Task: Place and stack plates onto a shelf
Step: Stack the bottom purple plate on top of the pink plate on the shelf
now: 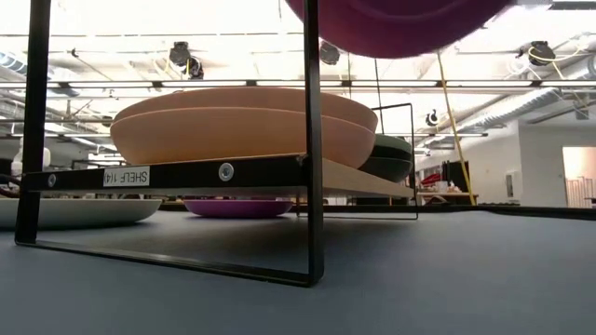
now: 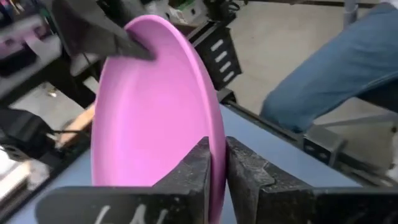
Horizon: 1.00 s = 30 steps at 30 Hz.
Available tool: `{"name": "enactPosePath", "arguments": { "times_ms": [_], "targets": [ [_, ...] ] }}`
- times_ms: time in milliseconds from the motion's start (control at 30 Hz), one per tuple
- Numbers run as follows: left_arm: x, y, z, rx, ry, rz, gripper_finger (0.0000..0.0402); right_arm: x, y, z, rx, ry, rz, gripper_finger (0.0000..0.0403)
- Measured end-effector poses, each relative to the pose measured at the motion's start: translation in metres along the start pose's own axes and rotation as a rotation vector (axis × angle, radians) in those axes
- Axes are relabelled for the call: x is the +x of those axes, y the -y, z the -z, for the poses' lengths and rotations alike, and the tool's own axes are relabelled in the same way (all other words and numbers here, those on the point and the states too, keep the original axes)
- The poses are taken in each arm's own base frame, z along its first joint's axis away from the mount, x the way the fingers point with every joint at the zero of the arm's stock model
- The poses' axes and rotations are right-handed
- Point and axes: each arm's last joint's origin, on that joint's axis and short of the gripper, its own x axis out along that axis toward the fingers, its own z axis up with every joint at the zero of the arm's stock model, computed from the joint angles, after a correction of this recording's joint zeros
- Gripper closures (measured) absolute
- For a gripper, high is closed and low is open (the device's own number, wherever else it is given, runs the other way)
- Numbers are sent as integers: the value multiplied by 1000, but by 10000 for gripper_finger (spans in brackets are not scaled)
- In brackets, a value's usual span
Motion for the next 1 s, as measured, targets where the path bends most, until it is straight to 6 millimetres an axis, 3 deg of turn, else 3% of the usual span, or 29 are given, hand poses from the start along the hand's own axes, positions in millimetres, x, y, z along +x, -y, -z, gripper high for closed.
{"name": "enactPosePath", "arguments": {
  "times_ms": [267, 433, 700, 1000],
  "targets": [
    [0, -3, 4, 48, -35, -6, 364, 5, 8, -3, -53, 68, 136, 206],
    [-3, -5, 10, 33, -89, 4, 364, -6, 12, -8, -27, 119, 205, 151],
    [-10, -3, 15, 52, -163, 44, 369, -32, 13, -12, 58, 179, 229, 132],
    [-45, 0, 12, 471, -296, 115, 377, -39, 2, -9, 28, 183, 194, 137]
  ]
}}
